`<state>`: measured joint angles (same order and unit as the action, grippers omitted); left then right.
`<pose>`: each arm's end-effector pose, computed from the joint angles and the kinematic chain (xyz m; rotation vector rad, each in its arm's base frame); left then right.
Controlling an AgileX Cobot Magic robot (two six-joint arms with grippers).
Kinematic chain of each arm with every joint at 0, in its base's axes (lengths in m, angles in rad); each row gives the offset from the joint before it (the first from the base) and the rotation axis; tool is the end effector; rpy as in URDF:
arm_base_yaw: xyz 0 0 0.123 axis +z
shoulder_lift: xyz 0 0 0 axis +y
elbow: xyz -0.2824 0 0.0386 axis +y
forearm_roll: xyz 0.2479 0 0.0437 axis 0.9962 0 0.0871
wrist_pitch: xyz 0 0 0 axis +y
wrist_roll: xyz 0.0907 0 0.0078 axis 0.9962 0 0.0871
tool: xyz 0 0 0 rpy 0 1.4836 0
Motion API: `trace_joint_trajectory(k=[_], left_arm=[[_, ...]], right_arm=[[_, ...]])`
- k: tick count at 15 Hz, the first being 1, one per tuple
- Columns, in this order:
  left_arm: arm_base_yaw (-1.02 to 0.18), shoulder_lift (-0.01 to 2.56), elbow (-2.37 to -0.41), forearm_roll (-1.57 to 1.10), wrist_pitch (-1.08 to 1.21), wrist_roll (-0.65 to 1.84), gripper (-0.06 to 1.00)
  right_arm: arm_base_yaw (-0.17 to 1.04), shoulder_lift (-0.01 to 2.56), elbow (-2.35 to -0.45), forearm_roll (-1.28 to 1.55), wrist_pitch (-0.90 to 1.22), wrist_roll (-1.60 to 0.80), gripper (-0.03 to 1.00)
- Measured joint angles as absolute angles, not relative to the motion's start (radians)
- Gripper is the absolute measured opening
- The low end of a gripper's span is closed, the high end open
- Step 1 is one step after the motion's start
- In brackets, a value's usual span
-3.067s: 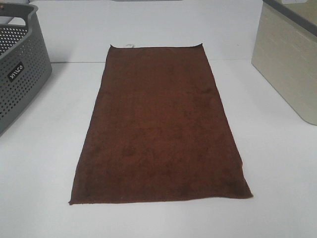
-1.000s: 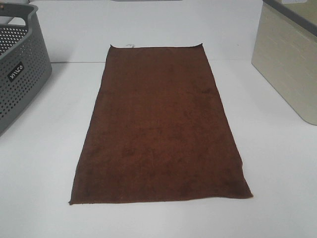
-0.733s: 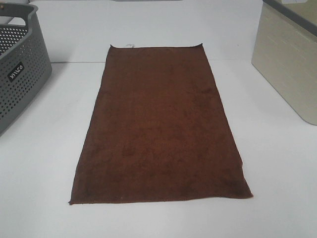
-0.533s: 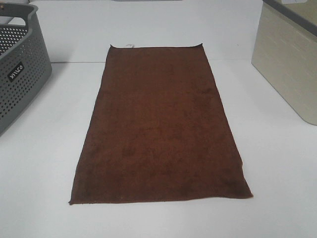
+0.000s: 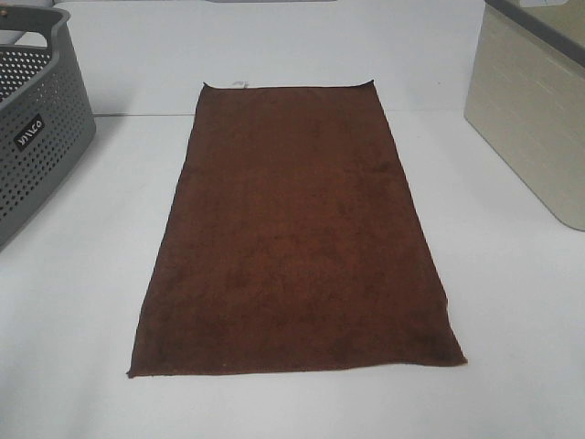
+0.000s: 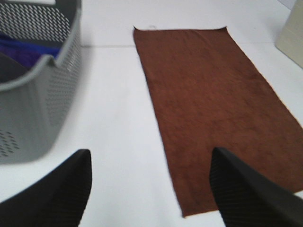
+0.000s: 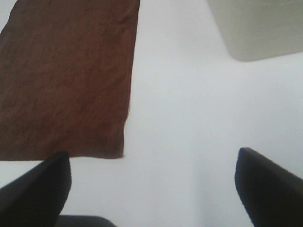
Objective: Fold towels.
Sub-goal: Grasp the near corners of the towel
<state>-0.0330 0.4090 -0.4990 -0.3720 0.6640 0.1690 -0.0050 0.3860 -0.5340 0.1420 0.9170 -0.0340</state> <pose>0.0782 -0.0230 0.2976 0.0462 2.0263 -0.3310 0.0621 0.0099 0.2881 0.0042 2.2470 0.1522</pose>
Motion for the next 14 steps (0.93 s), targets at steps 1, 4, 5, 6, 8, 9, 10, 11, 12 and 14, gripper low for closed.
trace_joint_trajectory(k=[1, 4, 5, 6, 8, 9, 10, 11, 12, 14], left_arm=[[-0.033, 0.409, -0.499, -0.372, 0.664, 0.169, 0.67], [-0.033, 0.800, -0.499, -0.706, 0.657, 0.336, 0.67], [-0.033, 0.900, -0.499, -0.774, 0.654, 0.413, 0.67], [-0.033, 1.004, -0.499, -0.842, 0.647, 0.489, 0.67], [-0.033, 1.161, -0.499, -0.956, 0.628, 0.611, 0.67], [-0.033, 1.264, -0.499, -1.027, 0.626, 0.687, 0.67], [-0.033, 1.351, -0.499, -1.103, 0.623, 0.767, 0.67], [-0.033, 1.432, -0.500, -1.190, 0.620, 0.861, 0.67], [-0.033, 1.514, -0.500, -1.279, 0.618, 0.950, 0.67], [-0.033, 1.645, -0.501, -1.430, 0.613, 1.093, 0.67]], right_arm=[[-0.005, 0.386, -0.534, 0.142, 0.917, -0.034, 0.88], [-0.005, 0.723, -0.534, 0.249, 0.873, -0.073, 0.87], [-0.005, 0.805, -0.534, 0.282, 0.848, -0.100, 0.86], [-0.005, 0.886, -0.535, 0.312, 0.825, -0.132, 0.86], [-0.005, 1.012, -0.536, 0.363, 0.776, -0.192, 0.86], [-0.005, 1.095, -0.536, 0.401, 0.742, -0.230, 0.86], [-0.005, 1.167, -0.536, 0.436, 0.705, -0.270, 0.85], [-0.005, 1.234, -0.538, 0.475, 0.668, -0.304, 0.85], [-0.005, 1.305, -0.546, 0.512, 0.635, -0.342, 0.85], [-0.005, 1.430, -0.583, 0.584, 0.610, -0.424, 0.85]])
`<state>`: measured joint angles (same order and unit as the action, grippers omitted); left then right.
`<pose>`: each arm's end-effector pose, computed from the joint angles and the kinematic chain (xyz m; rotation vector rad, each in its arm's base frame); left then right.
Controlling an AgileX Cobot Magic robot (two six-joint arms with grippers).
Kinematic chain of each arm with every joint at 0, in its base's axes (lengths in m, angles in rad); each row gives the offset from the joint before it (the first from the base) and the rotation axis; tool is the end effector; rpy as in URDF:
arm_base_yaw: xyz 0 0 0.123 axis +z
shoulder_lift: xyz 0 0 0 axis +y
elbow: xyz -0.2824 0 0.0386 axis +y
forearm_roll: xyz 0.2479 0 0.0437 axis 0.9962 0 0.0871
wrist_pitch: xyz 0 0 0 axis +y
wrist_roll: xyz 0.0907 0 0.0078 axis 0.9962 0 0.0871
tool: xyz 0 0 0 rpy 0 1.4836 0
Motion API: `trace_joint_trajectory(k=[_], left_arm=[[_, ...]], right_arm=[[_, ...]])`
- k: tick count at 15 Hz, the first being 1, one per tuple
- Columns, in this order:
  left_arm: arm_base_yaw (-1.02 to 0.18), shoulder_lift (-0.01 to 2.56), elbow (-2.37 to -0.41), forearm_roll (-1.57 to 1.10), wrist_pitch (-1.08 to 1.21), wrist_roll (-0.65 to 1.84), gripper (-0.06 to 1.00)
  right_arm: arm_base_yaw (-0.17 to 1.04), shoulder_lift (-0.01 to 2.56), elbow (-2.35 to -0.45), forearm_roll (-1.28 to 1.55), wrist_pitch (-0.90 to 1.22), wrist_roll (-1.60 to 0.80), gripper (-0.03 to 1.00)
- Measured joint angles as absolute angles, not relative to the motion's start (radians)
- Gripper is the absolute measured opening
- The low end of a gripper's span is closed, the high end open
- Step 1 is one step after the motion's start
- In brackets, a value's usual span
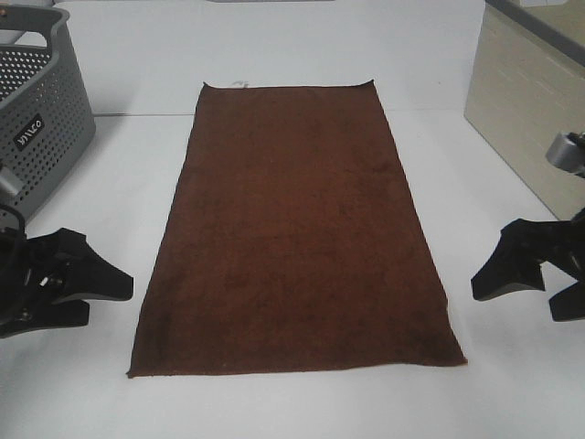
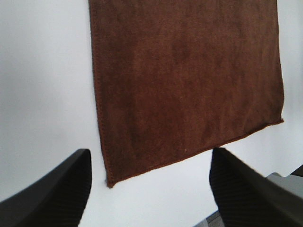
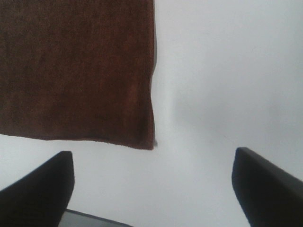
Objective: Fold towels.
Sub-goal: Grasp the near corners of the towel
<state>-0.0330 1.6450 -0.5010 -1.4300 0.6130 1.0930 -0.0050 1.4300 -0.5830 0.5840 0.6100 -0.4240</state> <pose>0.2301 -0.0596 0.1258 -0.1907 2.6900 -0.9250 0.2197 0.0277 0.1683 0.0443 2.8336 0.4726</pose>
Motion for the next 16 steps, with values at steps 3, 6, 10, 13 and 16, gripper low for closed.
trace_joint_trajectory(k=[3, 6, 10, 13, 16], left_arm=[[-0.038, 1.778, -0.518, -1.554, 0.613, 1.242, 0.67], [-0.106, 1.861, -0.587, -1.567, 0.597, 1.260, 0.67], [-0.157, 1.928, -0.666, -1.583, 0.581, 1.240, 0.67], [-0.161, 1.973, -0.706, -1.589, 0.610, 1.237, 0.63], [-0.162, 2.003, -0.721, -1.591, 0.626, 1.237, 0.45]], right_arm=[[-0.005, 1.583, -0.644, 0.648, 0.591, -0.507, 0.83], [-0.005, 1.702, -0.679, 0.728, 0.567, -0.584, 0.81], [-0.005, 1.811, -0.687, 0.912, 0.568, -0.765, 0.76], [-0.005, 1.858, -0.692, 1.032, 0.589, -0.852, 0.70], [-0.004, 1.885, -0.696, 1.075, 0.609, -0.878, 0.61]])
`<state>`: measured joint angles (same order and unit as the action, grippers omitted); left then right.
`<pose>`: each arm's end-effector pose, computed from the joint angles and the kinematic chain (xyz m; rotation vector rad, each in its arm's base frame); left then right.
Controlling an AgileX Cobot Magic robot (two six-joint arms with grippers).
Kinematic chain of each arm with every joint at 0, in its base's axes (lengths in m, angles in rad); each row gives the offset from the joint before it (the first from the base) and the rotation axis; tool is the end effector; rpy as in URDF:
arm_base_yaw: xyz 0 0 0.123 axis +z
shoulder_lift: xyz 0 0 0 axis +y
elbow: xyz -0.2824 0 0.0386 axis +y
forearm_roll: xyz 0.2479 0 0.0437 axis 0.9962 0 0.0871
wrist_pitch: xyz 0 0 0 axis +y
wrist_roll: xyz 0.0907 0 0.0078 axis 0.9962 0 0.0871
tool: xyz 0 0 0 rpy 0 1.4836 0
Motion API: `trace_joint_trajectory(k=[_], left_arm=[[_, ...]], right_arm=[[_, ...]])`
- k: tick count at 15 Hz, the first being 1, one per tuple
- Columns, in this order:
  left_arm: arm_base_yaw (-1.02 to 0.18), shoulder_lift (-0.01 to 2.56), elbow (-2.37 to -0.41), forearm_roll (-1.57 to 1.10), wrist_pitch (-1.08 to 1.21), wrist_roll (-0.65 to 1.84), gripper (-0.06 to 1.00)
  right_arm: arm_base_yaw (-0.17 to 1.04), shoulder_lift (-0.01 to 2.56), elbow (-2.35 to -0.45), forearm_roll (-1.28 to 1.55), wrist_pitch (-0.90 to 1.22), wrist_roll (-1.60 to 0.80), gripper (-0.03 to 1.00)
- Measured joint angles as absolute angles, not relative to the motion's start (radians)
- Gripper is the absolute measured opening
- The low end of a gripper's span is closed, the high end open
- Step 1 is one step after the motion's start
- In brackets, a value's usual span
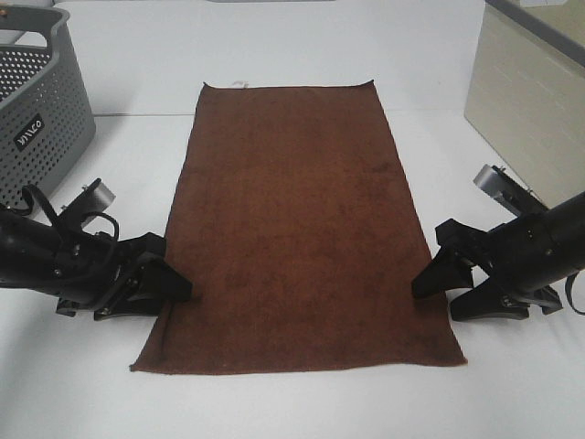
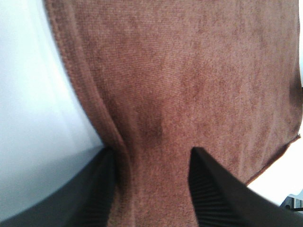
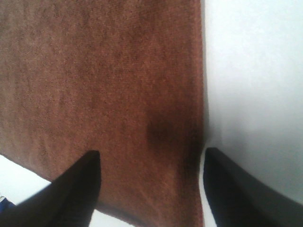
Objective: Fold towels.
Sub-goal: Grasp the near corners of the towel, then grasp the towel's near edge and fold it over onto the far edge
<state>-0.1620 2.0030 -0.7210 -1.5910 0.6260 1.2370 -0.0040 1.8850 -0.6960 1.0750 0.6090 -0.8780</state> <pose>0.2814 -0.1001 0.0699 -0.0952 2.7620 -1.0027 0.2687 0.0448 0.0881 0.1075 2.9167 0.7980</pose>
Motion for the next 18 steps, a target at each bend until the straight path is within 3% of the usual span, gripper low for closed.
trace_joint_trajectory(k=[4, 5, 7, 8, 14, 18], left_arm=[[-0.168, 2.019, -0.729, -1.584, 0.613, 1.237, 0.22], [-0.169, 2.021, -0.732, -1.577, 0.600, 1.236, 0.09], [-0.172, 2.021, -0.732, -1.563, 0.596, 1.237, 0.00], [-0.172, 2.021, -0.732, -1.562, 0.596, 1.237, 0.00], [-0.175, 1.892, -0.678, -1.408, 0.565, 1.137, 0.00], [-0.175, 1.783, -0.545, -1.376, 0.573, 1.110, 0.00]], right_arm=[[0.100, 1.891, -0.697, 1.077, 0.553, -0.876, 0.50], [0.113, 1.891, -0.697, 1.078, 0.531, -0.842, 0.44], [0.115, 1.894, -0.697, 1.062, 0.480, -0.749, 0.11], [0.115, 1.895, -0.697, 1.054, 0.473, -0.733, 0.01], [0.115, 1.812, -0.688, 0.932, 0.521, -0.606, 0.00], [0.115, 1.706, -0.552, 0.902, 0.546, -0.573, 0.00]])
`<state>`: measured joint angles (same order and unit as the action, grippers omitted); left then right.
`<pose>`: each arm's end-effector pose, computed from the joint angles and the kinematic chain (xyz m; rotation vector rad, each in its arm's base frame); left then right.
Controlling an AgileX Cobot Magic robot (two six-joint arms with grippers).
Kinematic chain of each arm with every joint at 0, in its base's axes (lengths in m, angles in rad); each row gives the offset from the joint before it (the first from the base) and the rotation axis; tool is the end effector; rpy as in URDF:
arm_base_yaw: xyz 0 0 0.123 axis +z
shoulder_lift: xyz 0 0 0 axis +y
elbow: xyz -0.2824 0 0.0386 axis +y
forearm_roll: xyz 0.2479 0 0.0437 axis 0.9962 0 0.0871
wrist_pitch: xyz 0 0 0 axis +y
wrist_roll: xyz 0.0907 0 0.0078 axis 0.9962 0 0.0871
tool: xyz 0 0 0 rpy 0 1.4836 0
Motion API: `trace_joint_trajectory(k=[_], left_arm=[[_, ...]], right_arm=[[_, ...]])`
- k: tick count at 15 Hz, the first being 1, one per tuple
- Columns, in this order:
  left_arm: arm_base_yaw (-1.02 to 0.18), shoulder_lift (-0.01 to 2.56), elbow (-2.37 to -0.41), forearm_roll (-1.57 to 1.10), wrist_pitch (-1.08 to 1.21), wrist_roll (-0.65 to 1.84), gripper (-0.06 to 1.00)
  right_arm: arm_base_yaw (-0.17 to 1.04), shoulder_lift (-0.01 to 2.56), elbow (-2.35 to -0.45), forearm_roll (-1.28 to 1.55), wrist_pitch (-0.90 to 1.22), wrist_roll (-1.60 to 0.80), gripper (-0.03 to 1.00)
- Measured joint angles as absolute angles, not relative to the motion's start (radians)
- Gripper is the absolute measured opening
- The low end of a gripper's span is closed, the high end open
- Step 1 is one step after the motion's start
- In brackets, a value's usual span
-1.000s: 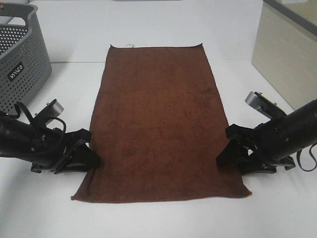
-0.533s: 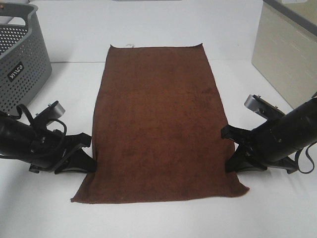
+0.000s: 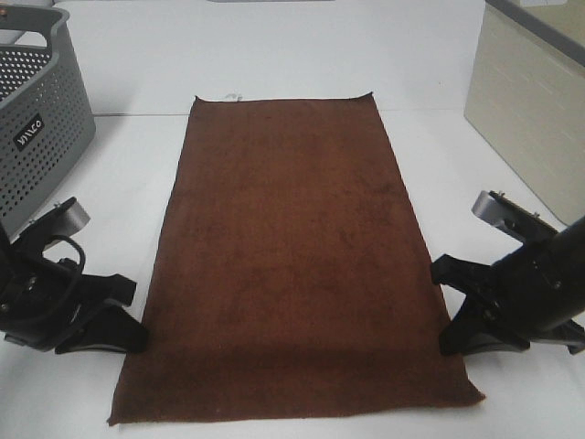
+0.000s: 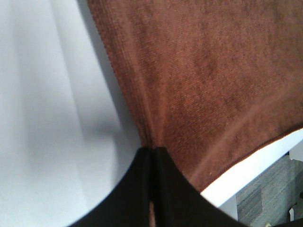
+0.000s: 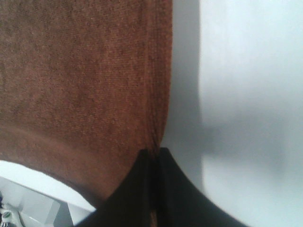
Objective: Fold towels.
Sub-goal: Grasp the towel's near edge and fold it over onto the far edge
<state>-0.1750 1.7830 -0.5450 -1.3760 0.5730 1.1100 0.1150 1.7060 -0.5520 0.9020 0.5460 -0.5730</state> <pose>0.2298 -0.0899 0.0972 0.0434 2.8390 -0.8853 0.2227 0.0631 0.1064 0.1590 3.0015 0.6687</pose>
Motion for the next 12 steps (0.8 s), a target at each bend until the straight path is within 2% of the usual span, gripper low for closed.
trace_joint_trajectory(k=[4, 6, 9, 12], left_arm=[[-0.175, 1.697, -0.384, -1.376, 0.579, 1.110, 0.00], [-0.175, 1.679, -0.351, -1.376, 0.584, 1.106, 0.00], [-0.175, 1.677, -0.356, -1.378, 0.593, 1.079, 0.00], [-0.175, 1.678, -0.480, -1.376, 0.600, 1.001, 0.00]], right_arm=[[0.115, 1.565, -0.363, 0.900, 0.562, -0.573, 0.00], [0.115, 1.515, -0.331, 0.900, 0.562, -0.573, 0.00], [0.115, 1.497, -0.342, 0.900, 0.558, -0.573, 0.00], [0.115, 1.493, -0.441, 0.899, 0.531, -0.563, 0.00]])
